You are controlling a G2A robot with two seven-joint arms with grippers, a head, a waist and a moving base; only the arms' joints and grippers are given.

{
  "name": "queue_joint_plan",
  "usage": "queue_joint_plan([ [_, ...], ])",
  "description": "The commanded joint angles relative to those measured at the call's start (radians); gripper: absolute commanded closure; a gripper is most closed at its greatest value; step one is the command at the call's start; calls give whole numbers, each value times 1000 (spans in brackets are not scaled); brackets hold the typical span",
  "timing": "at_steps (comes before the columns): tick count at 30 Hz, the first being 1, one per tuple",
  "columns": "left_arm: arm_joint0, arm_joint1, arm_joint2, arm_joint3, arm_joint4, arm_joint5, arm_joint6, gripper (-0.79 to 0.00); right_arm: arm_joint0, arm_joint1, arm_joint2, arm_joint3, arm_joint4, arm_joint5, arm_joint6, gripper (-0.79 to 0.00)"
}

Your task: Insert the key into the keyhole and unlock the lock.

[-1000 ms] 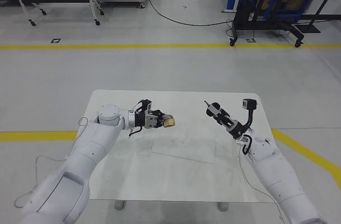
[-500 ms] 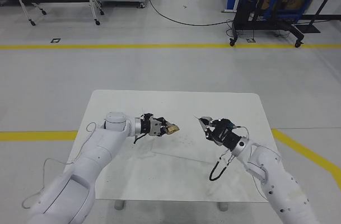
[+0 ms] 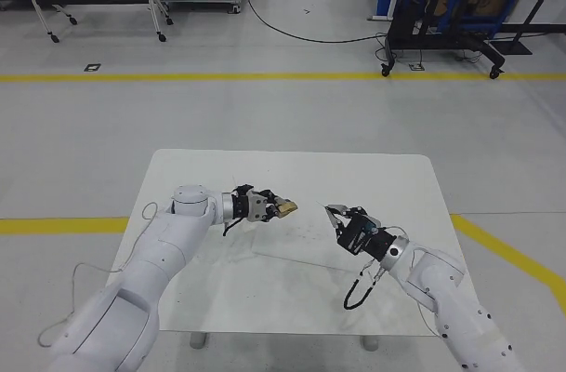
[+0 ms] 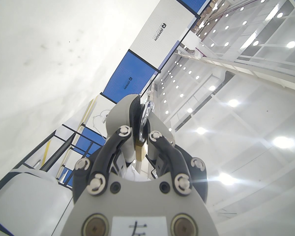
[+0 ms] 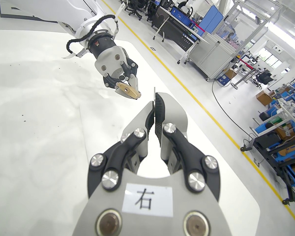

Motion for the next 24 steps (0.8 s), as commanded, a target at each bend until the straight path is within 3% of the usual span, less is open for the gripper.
queue_joint_plan([
  [1,19,2,0,-26,13,-1,33,0,-9,4,-10,-32,-184,64,28,0],
  [7,39,14,-7,-90,73,-3,86,0,-57,28,-52,-130,-684,102,7,0],
  [10,50,18,-9,-117,99,-13,116,0,-66,31,-96,-151,-839,103,42,0],
  [24,99,28,-32,-203,150,-63,154,0,44,-3,-290,-62,-1005,59,202,0],
])
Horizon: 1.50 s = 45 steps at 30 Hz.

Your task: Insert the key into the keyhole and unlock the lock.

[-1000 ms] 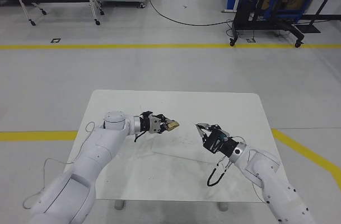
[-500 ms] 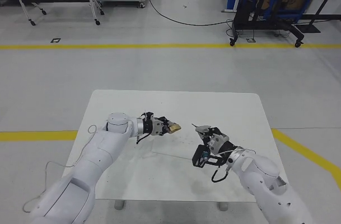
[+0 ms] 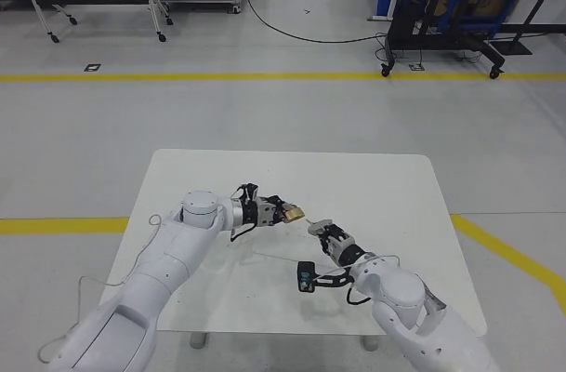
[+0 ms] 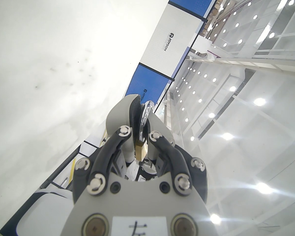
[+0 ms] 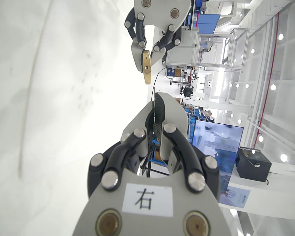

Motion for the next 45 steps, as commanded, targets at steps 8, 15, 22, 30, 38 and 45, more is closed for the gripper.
queue_joint_plan([
  [8,9,-3,-5,-6,15,9,23,0,55,-29,-77,62,-19,11,108,0],
  [15,7,-10,-3,1,20,12,29,0,70,-42,-105,83,-15,18,123,0],
  [22,3,-16,-4,10,24,12,28,0,64,-47,-107,76,-36,17,134,0],
  [30,2,-21,-4,18,34,11,26,0,70,-54,-114,88,-45,2,138,0],
  [38,2,-25,-3,23,46,14,17,0,72,-61,-115,94,-55,0,154,0],
  [45,4,-28,-6,23,52,17,10,0,76,-69,-130,102,-79,-10,165,0],
])
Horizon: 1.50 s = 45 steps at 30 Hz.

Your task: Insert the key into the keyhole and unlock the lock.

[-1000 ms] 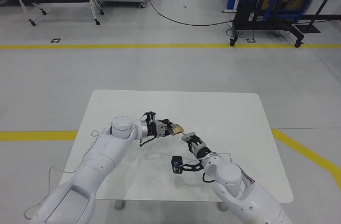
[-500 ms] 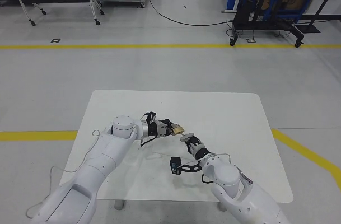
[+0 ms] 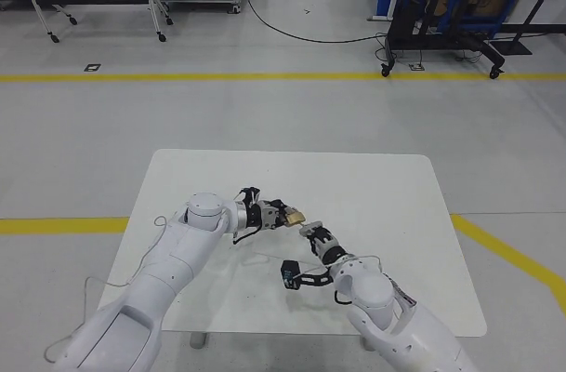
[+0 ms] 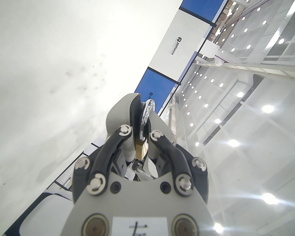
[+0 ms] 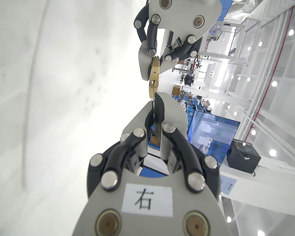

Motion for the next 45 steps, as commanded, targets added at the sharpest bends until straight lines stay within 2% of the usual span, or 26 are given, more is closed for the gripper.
queue_joint_plan([
  [1,1,0,-1,-1,2,0,-2,0,1,-2,-5,1,-9,-2,4,0],
  [8,3,-2,-7,-1,5,7,4,0,-5,-7,-9,-7,-35,1,22,0],
  [18,7,-6,-20,-1,-3,11,22,0,-6,-25,-46,5,-133,13,145,0],
  [45,22,-9,-35,-18,20,22,11,0,6,-60,-48,37,-142,-5,151,0],
])
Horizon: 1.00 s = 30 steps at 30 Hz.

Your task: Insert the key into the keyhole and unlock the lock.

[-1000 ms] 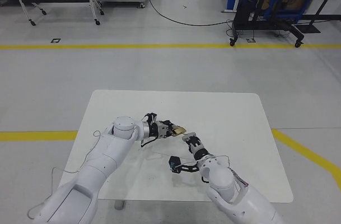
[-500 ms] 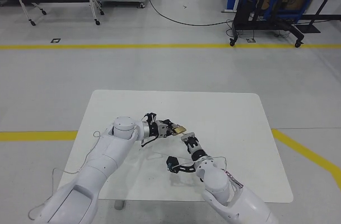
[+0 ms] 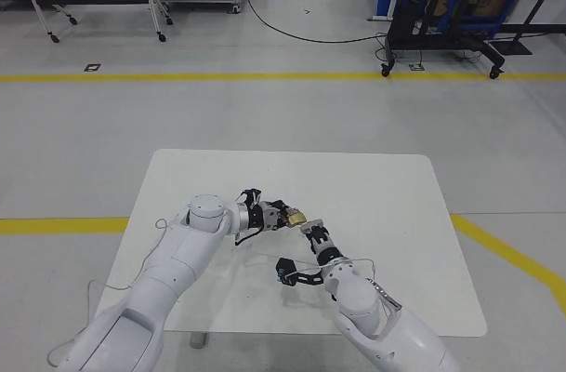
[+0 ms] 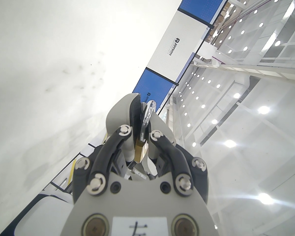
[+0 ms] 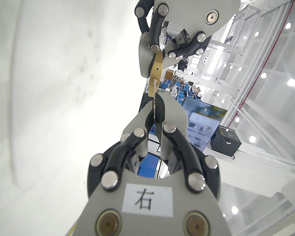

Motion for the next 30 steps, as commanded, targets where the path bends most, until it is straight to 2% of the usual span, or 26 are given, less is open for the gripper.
queue_joint_plan([
  [1,1,0,-1,-1,1,3,-2,0,1,-2,-1,2,-14,0,11,0],
  [17,11,0,-15,-12,7,5,17,0,9,-28,-29,39,-106,3,94,0],
  [30,21,-2,-32,-19,-7,28,52,0,4,-46,-49,44,-152,1,105,0],
])
